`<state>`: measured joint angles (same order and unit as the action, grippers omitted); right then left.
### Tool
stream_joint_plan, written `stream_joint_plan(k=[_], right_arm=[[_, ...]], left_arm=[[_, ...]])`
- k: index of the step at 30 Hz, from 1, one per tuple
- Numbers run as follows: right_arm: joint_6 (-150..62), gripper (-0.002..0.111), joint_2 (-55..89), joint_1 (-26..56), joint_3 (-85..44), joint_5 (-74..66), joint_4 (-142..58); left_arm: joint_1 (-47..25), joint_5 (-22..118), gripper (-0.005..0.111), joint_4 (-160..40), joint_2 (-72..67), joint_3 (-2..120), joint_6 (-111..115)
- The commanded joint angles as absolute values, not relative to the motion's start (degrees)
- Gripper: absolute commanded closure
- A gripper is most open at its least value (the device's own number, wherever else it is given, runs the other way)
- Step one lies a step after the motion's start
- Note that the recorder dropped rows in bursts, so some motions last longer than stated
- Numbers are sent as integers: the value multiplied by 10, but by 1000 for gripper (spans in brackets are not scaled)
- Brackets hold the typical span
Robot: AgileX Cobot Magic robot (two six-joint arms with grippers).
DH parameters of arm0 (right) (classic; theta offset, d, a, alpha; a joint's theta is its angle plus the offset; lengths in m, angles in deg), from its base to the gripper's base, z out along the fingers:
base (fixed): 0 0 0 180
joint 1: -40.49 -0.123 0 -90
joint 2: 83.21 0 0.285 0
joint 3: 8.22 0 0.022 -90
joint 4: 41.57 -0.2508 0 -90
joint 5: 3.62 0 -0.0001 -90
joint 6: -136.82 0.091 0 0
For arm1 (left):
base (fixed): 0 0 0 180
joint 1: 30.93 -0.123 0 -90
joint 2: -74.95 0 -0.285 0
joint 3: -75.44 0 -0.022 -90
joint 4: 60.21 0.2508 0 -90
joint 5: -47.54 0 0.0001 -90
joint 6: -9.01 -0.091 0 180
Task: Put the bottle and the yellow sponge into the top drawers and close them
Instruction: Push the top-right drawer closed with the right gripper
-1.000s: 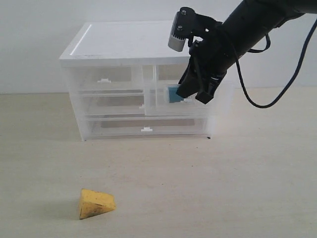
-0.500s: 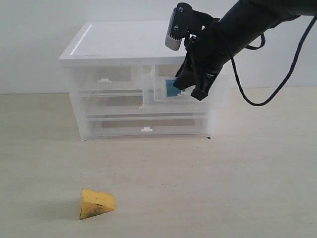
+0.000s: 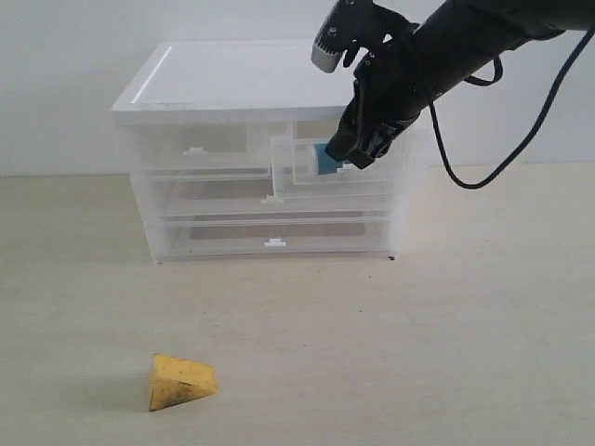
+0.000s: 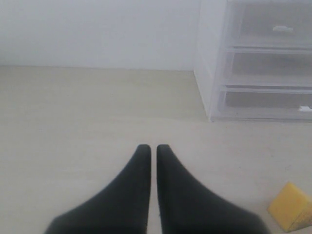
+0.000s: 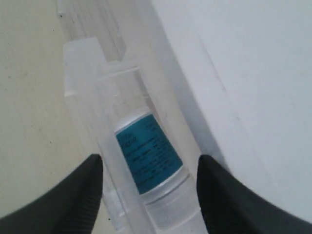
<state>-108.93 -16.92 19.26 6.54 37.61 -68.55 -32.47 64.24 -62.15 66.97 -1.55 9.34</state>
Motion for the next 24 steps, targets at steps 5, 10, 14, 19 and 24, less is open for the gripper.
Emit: stream_joint_plan(k=[5, 10, 14, 19, 24], right_arm=[[-975, 54, -99, 198, 71, 511, -682], [-951, 76, -113, 198, 71, 614, -682], [-946, 108, -130, 198, 71, 597, -678], [-927, 108, -144, 198, 71, 528, -677], [-923, 108, -164, 200, 72, 486, -664]], left_arm=[[-326, 642, 102, -623, 672, -18, 94], [-326, 642, 102, -623, 672, -18, 94], [-326, 642, 102, -623, 672, -18, 94], [-326, 642, 102, -623, 672, -18, 94], [-326, 642, 102, -623, 672, -18, 94]])
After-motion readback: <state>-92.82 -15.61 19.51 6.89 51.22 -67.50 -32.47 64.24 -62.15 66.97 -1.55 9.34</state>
